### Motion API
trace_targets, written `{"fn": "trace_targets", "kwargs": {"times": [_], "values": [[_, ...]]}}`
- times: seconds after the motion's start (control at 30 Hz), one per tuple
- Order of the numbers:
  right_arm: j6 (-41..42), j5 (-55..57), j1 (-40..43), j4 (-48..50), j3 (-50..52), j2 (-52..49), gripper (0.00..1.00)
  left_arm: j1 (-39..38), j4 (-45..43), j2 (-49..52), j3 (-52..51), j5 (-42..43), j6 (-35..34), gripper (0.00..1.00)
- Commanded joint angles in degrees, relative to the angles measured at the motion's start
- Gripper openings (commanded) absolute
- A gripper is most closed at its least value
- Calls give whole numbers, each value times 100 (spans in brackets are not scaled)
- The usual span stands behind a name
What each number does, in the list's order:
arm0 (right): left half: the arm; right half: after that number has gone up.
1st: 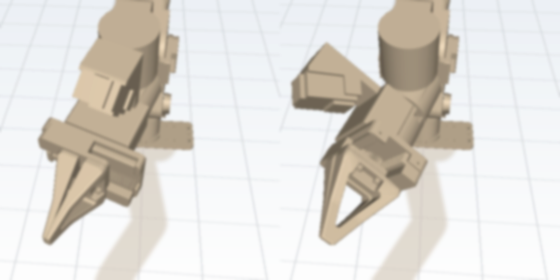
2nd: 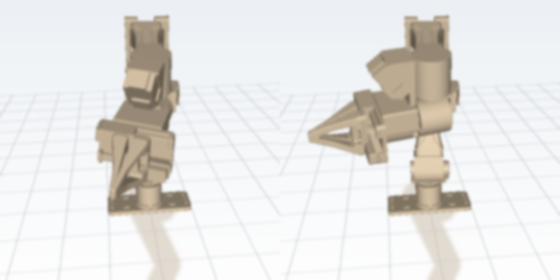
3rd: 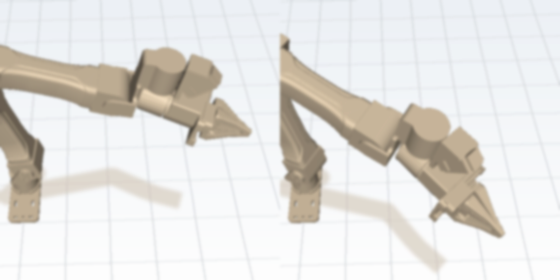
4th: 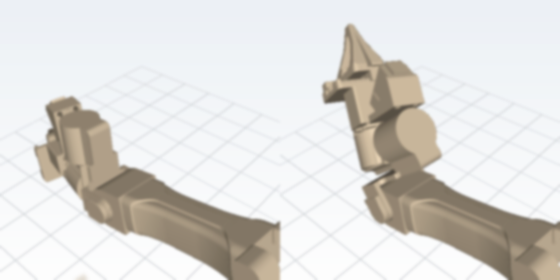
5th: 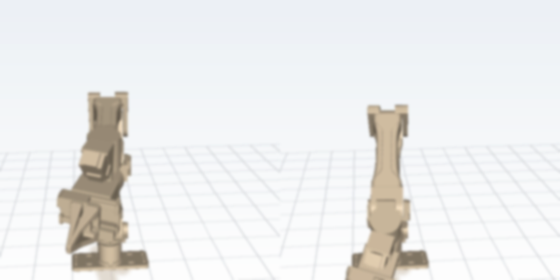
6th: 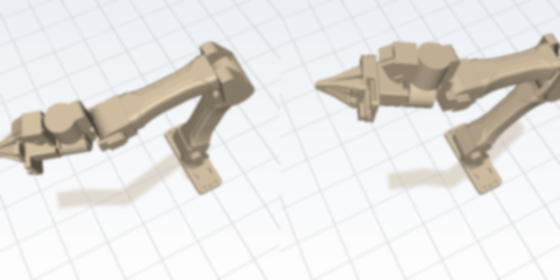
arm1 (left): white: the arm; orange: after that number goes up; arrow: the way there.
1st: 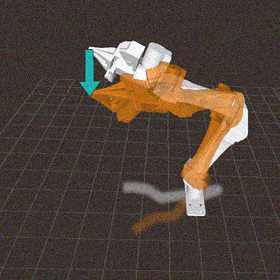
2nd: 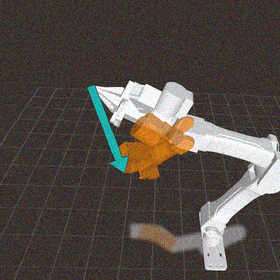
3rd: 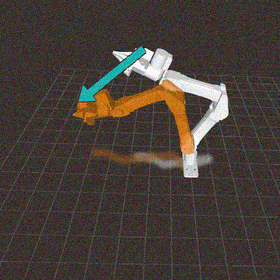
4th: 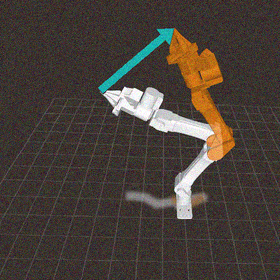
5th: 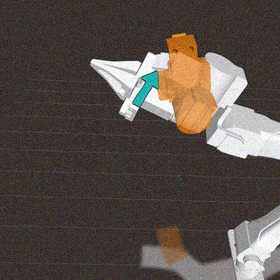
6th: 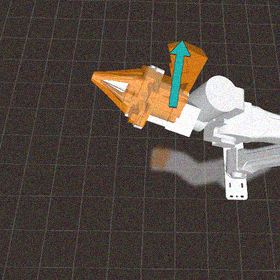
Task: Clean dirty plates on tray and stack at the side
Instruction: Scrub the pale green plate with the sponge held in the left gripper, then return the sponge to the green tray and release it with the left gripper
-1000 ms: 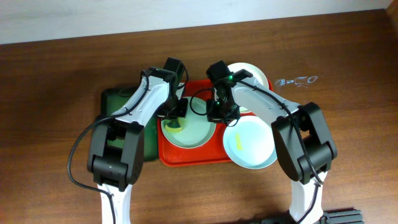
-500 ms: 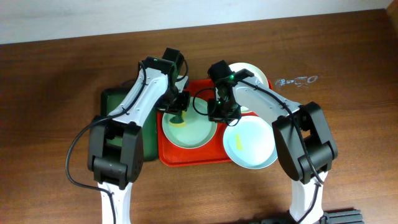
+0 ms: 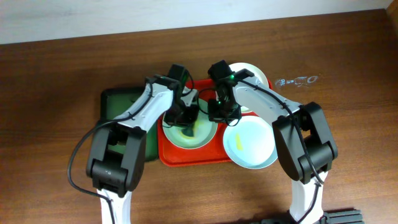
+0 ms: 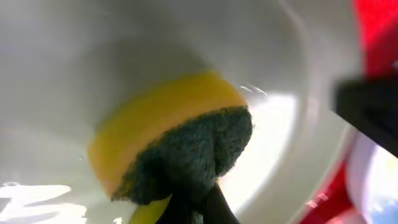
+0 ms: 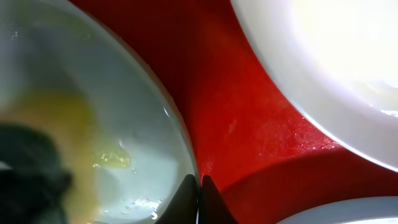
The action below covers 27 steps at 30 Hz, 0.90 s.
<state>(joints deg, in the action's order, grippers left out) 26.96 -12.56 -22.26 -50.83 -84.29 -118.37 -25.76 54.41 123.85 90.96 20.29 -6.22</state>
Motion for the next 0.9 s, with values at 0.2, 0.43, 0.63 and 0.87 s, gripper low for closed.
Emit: {"fn": "trace_targets", "kwargs": {"times": [0.2, 0.43, 0.63, 0.87], "values": [[13, -79, -22, 52, 42, -31, 4, 68, 990, -363, 1027, -1856, -149, 0], [13, -79, -22, 48, 42, -31, 4, 63, 286, -11, 243, -2081, -361, 0], [13, -76, -22, 52, 42, -31, 4, 63, 50, 243, 11, 81, -20, 0], [11, -76, -22, 52, 42, -31, 4, 535, 179, -728, 275, 669, 179, 0]]}}
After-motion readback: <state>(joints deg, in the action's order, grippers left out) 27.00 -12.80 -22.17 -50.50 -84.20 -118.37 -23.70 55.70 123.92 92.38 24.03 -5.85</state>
